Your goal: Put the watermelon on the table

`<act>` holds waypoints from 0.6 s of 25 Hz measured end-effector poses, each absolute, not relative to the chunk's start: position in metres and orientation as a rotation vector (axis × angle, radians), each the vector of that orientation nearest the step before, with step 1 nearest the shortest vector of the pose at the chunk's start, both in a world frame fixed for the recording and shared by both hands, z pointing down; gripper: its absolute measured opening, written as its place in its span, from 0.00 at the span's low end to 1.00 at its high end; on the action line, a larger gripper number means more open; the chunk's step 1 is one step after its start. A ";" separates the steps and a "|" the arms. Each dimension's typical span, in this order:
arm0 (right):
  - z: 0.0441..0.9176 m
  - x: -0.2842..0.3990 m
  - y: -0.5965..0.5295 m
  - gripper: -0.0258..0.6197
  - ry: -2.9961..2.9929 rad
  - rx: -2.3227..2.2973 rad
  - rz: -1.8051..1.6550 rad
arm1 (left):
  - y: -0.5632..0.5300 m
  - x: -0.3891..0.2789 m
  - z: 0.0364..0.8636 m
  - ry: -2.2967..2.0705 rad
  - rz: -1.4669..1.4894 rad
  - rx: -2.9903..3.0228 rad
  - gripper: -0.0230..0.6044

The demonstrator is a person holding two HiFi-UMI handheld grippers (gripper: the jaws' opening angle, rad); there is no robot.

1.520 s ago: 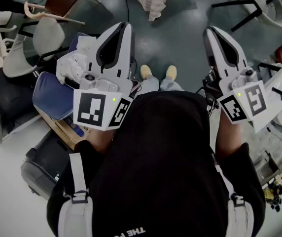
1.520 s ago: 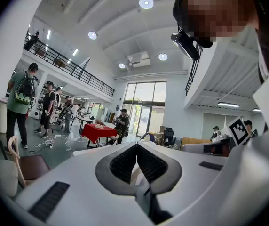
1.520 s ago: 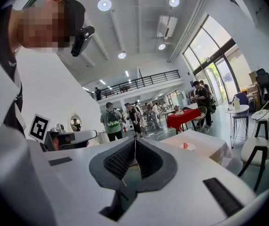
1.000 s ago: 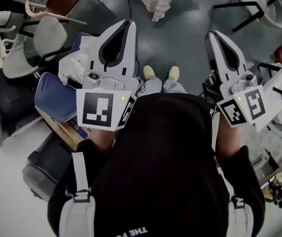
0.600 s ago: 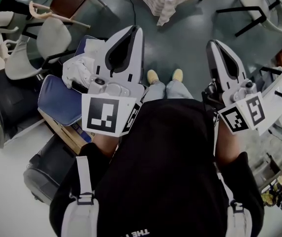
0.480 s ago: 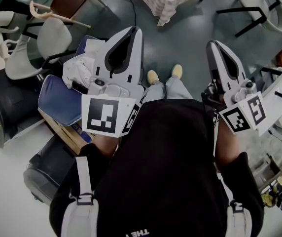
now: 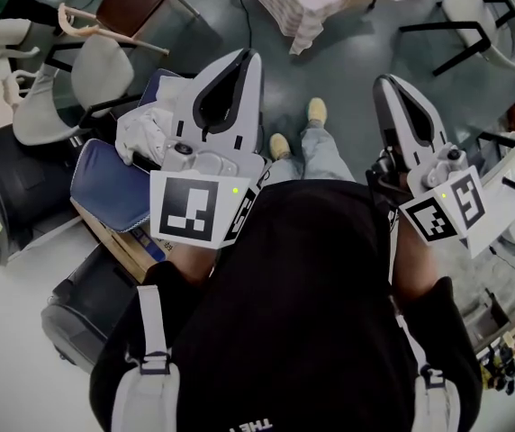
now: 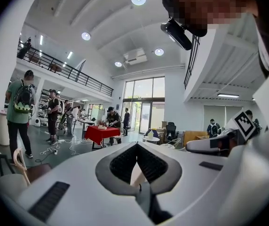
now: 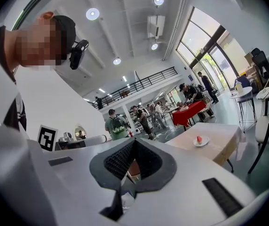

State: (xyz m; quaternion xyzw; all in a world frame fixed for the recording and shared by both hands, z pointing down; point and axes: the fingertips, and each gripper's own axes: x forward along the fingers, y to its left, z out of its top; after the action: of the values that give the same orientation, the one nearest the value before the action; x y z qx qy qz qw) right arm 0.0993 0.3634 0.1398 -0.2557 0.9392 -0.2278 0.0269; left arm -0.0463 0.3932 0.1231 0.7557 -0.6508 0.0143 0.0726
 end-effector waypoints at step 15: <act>0.142 0.110 0.266 0.06 2.898 -0.695 -0.728 | 0.303 -0.031 0.110 -2.030 0.103 2.254 0.05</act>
State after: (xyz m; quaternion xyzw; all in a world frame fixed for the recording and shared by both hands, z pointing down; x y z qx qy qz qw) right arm 0.1104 0.2659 0.1419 -0.2263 0.9441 -0.2370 0.0367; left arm -0.0305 0.3032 0.1104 0.7415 -0.6680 0.0339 0.0532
